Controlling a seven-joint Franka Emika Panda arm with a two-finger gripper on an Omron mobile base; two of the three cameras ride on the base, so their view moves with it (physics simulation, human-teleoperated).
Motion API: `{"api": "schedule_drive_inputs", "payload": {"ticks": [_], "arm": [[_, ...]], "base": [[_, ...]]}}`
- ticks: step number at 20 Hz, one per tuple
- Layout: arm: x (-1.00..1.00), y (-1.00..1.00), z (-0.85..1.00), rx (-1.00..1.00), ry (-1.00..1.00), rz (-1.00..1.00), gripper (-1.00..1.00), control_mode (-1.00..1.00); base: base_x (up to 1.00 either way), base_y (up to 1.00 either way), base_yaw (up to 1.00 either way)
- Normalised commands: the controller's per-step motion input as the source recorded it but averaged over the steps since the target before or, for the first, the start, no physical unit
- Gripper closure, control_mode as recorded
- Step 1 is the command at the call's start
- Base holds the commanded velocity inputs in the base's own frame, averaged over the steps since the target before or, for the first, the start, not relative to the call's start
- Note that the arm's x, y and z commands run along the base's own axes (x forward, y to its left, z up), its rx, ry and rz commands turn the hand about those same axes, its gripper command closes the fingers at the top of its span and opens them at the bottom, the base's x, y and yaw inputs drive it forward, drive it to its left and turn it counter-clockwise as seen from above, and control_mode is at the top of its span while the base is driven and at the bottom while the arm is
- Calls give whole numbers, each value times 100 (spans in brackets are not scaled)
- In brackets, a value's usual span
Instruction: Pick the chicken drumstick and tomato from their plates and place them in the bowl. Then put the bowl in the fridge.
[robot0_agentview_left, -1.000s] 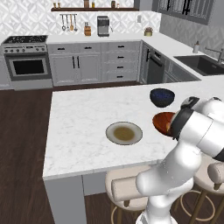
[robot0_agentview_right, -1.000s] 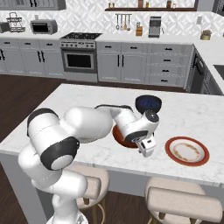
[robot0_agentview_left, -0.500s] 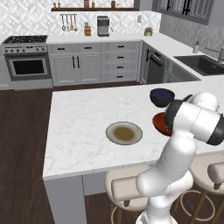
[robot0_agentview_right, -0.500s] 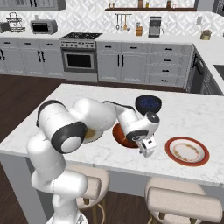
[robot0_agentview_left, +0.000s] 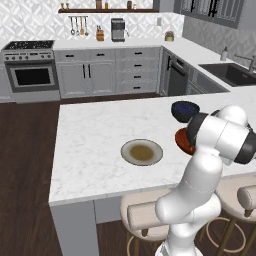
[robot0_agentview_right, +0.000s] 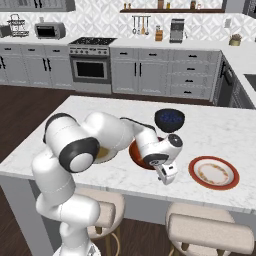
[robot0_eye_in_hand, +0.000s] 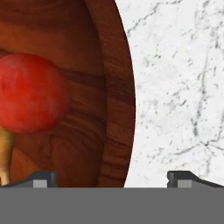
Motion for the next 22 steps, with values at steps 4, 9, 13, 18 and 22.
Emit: {"api": "schedule_drive_inputs", "payload": {"ticks": [4, 9, 13, 18, 22], "arm": [[0, 2, 0, 0, -9, 0, -100, -100], [10, 2, 0, 0, -14, 0, -100, -100], [39, 0, 0, 0, -5, 0, -100, -100], [42, 0, 0, 0, 0, 0, -100, -100], [23, 0, 0, 0, 0, 0, 100, -100]], "base": [[0, 0, 0], [0, 0, 0], [0, 0, 0], [0, 0, 0], [0, 0, 0]]}}
